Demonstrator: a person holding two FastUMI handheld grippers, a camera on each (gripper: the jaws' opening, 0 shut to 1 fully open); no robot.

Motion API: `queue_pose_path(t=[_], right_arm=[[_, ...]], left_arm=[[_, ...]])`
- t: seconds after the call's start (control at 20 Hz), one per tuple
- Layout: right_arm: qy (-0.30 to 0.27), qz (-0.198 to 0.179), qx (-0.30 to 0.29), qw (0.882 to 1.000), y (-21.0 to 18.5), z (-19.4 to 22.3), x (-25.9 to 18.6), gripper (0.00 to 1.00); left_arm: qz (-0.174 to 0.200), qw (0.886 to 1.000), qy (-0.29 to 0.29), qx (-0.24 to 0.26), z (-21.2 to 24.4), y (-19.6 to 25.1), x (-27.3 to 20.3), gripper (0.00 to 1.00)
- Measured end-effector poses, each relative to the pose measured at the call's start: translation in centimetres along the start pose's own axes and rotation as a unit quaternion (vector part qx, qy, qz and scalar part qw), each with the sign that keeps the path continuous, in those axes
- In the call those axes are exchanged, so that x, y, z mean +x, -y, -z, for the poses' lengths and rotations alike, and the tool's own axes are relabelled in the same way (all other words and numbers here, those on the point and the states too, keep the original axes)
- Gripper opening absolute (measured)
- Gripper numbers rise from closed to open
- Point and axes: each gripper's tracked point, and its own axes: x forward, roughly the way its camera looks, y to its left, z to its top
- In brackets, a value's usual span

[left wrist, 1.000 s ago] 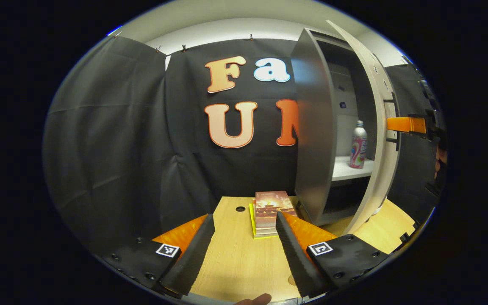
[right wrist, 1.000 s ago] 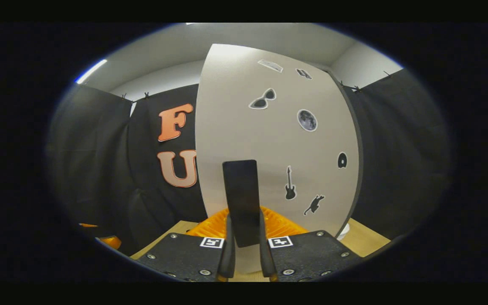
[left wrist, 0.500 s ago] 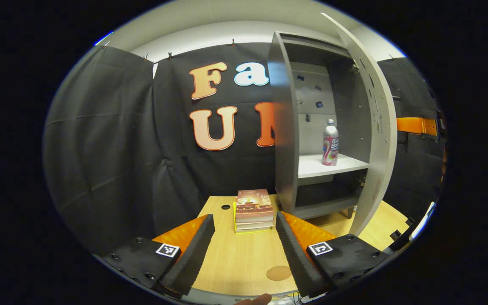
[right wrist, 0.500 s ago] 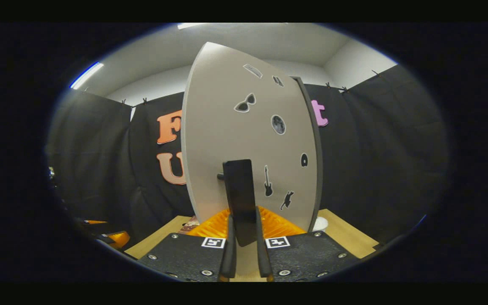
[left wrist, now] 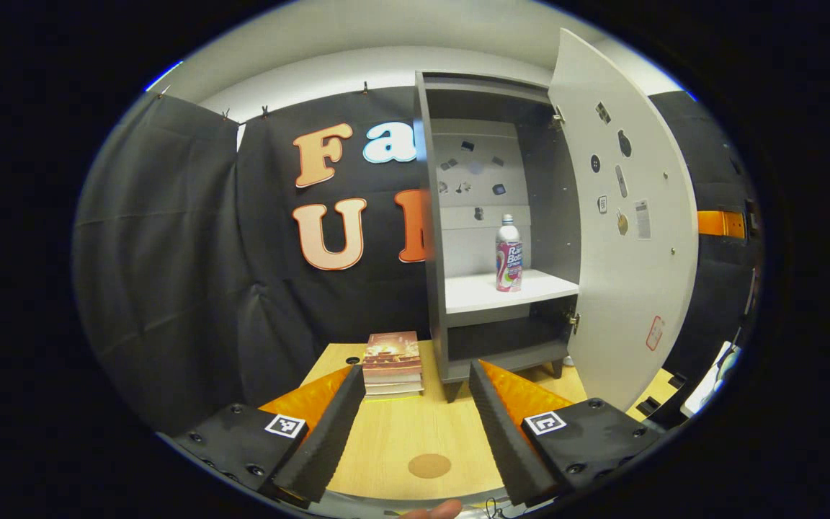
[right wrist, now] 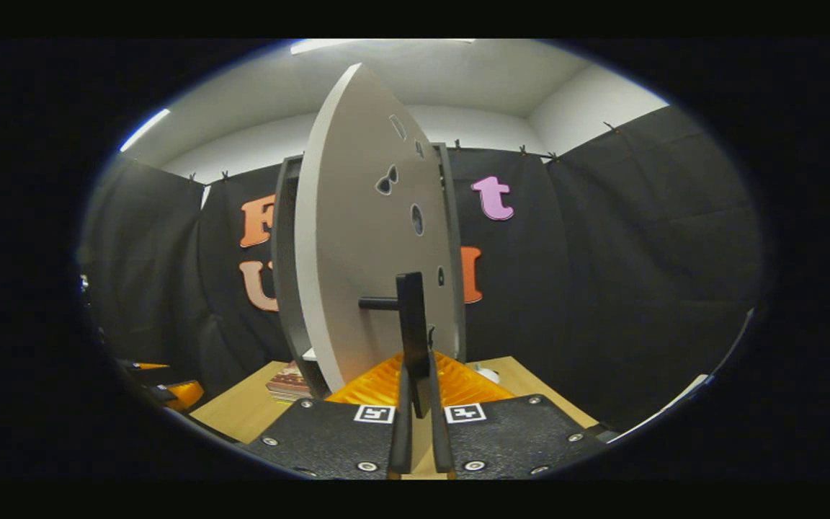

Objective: Open the cabinet door with the right hand, grasp the bottle in the cabinet with the left hand and place it on the coaster, then close the cabinet door with the right hand.

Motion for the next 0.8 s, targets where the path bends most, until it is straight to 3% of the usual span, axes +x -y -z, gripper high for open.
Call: queue_pose_path(t=[0.3,0.35,0.4,0.45,0.65,0.7,0.8], right_arm=[[-0.001,0.001,-0.008,1.000,7.3,-0.3,-0.3,0.02],[-0.001,-0.001,-0.006,1.000,8.2,-0.3,-0.3,0.06],[-0.002,-0.003,-0.004,1.000,8.9,-0.3,-0.4,0.00],[-0.003,-0.006,-0.001,1.000,9.5,-0.4,-0.2,0.03],[-0.006,-0.022,-0.001,1.000,10.6,-0.5,0.0,0.00],[-0.006,-0.025,-0.005,1.000,10.6,-0.4,-0.1,0.11],[-0.006,-0.028,-0.008,1.000,10.7,-0.3,-0.2,0.00]], left_arm=[[0.000,1.000,-0.003,-0.004,-0.1,3.3,-0.1,0.95],[-0.001,1.000,-0.004,-0.005,-0.1,3.7,-0.1,0.95],[-0.003,1.000,-0.004,-0.004,-0.2,4.0,-0.1,0.95],[-0.004,1.000,-0.004,-0.004,-0.2,4.1,0.0,0.95],[-0.011,1.000,-0.004,-0.008,-0.5,4.8,-0.3,0.95],[-0.013,1.000,-0.002,-0.009,-0.6,4.9,-0.4,0.95],[-0.016,1.000,0.001,-0.013,-0.7,4.9,-0.5,0.95]])
